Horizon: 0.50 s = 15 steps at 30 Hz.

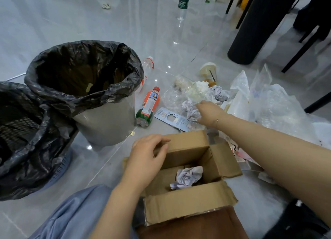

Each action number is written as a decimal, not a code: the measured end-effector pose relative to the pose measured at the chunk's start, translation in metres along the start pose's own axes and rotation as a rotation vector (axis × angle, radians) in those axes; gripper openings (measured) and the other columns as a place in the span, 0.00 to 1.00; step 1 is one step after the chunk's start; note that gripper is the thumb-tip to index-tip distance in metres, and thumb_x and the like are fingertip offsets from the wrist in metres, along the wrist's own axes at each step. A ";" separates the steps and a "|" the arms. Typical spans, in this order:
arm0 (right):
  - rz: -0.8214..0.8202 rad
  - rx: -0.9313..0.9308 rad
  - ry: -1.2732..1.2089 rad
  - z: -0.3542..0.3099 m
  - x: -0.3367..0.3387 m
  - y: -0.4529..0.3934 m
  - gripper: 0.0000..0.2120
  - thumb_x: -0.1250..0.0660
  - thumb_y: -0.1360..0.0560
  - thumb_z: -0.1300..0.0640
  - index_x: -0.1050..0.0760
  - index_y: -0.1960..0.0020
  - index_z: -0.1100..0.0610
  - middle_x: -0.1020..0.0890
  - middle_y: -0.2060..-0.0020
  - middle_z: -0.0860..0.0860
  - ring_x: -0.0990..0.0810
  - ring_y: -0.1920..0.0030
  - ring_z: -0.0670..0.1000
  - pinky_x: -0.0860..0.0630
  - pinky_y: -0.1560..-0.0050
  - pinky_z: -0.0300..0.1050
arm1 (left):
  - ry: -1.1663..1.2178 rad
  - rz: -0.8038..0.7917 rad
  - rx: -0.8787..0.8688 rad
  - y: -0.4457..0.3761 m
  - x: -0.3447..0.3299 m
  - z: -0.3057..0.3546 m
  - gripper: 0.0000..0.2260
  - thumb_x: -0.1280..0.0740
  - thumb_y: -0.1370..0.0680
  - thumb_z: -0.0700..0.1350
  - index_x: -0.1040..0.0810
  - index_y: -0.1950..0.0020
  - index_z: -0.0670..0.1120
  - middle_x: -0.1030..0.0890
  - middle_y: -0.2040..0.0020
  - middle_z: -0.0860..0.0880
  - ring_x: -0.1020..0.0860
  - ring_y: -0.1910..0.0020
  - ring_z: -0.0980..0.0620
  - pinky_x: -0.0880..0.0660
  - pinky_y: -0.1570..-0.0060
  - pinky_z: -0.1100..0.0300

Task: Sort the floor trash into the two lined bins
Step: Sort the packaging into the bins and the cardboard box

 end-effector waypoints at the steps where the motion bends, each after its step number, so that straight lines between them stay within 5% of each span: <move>1: -0.022 -0.029 0.031 0.003 -0.005 -0.007 0.19 0.35 0.25 0.55 0.31 0.37 0.61 0.27 0.42 0.58 0.27 0.42 0.58 0.26 0.46 0.50 | -0.009 -0.013 -0.010 0.003 -0.003 -0.002 0.08 0.37 0.23 0.49 0.20 0.48 0.55 0.20 0.50 0.61 0.24 0.46 0.57 0.30 0.40 0.50; 8: -0.092 -0.049 0.026 0.020 -0.038 -0.025 0.17 0.35 0.25 0.58 0.29 0.36 0.56 0.23 0.43 0.55 0.24 0.44 0.56 0.30 0.56 0.44 | -0.006 -0.034 -0.017 -0.005 -0.009 -0.011 0.08 0.37 0.25 0.50 0.20 0.50 0.57 0.20 0.52 0.63 0.25 0.48 0.58 0.29 0.41 0.52; 15: 0.227 0.086 -0.471 0.007 0.020 0.032 0.21 0.27 0.29 0.52 0.24 0.38 0.54 0.21 0.47 0.48 0.24 0.51 0.47 0.25 0.49 0.43 | 0.137 0.000 0.031 -0.006 -0.008 -0.013 0.09 0.34 0.22 0.44 0.21 0.48 0.58 0.20 0.50 0.61 0.24 0.47 0.60 0.26 0.42 0.55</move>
Point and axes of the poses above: each hand's wrist, its own y-axis away from the middle knuckle, its own x-axis out of the back of the hand, z = x × y, the point moved 4 cm from there along -y, towards the middle knuckle
